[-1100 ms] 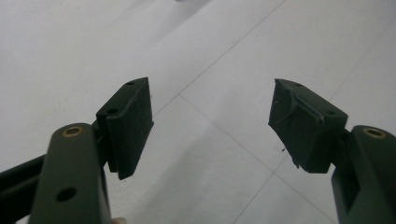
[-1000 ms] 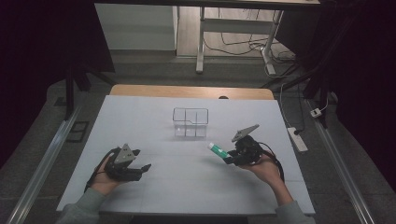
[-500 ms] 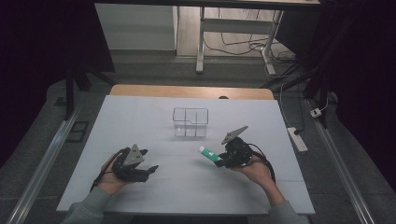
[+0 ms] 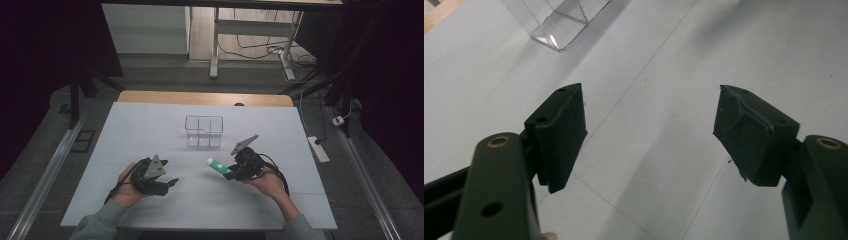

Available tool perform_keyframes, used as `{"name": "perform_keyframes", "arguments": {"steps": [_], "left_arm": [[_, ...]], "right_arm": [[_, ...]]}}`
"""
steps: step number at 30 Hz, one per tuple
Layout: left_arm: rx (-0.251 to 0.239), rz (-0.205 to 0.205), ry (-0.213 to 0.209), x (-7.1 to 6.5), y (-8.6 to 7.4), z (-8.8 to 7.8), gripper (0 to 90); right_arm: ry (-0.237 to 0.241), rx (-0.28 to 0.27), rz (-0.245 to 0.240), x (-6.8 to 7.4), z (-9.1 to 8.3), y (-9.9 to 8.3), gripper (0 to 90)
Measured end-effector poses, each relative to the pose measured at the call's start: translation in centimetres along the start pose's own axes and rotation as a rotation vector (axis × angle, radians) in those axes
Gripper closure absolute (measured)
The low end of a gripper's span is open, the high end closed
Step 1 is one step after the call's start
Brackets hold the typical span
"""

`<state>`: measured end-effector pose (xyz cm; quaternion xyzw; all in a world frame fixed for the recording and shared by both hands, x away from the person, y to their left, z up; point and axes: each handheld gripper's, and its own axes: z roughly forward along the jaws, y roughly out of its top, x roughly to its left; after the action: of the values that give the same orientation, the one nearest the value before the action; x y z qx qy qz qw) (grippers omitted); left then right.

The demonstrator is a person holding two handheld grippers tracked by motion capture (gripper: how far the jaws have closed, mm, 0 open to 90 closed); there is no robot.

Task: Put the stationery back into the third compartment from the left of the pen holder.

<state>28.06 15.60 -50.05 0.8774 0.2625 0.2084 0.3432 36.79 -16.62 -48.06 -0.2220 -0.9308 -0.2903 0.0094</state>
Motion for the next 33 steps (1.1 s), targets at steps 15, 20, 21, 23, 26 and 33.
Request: {"name": "perform_keyframes", "arguments": {"steps": [15, 20, 21, 23, 26, 33], "left_arm": [[0.006, 0.041, -0.023, -0.9, 1.2, 1.0, 27.6], [0.009, 0.052, -0.031, -1.1, 1.4, 1.1, 28.0], [0.009, 0.054, -0.031, -1.2, 1.5, 1.2, 28.0], [0.008, 0.056, -0.033, -1.2, 1.5, 1.2, 28.0], [0.007, 0.058, -0.031, -1.3, 1.6, 1.3, 27.8], [0.003, 0.064, -0.03, -1.4, 1.8, 1.3, 27.4]], "right_arm": [[0.036, 0.019, -0.012, 0.9, 1.3, 1.1, 65.2], [0.042, 0.02, -0.022, 1.1, 1.6, 1.3, 65.2], [0.043, 0.019, -0.021, 1.1, 1.7, 1.4, 65.2], [0.045, 0.022, -0.026, 1.2, 1.8, 1.5, 65.2], [0.055, 0.021, -0.032, 1.4, 2.0, 1.8, 65.2], [0.077, 0.028, -0.036, 1.7, 2.8, 2.2, 65.2]]}}
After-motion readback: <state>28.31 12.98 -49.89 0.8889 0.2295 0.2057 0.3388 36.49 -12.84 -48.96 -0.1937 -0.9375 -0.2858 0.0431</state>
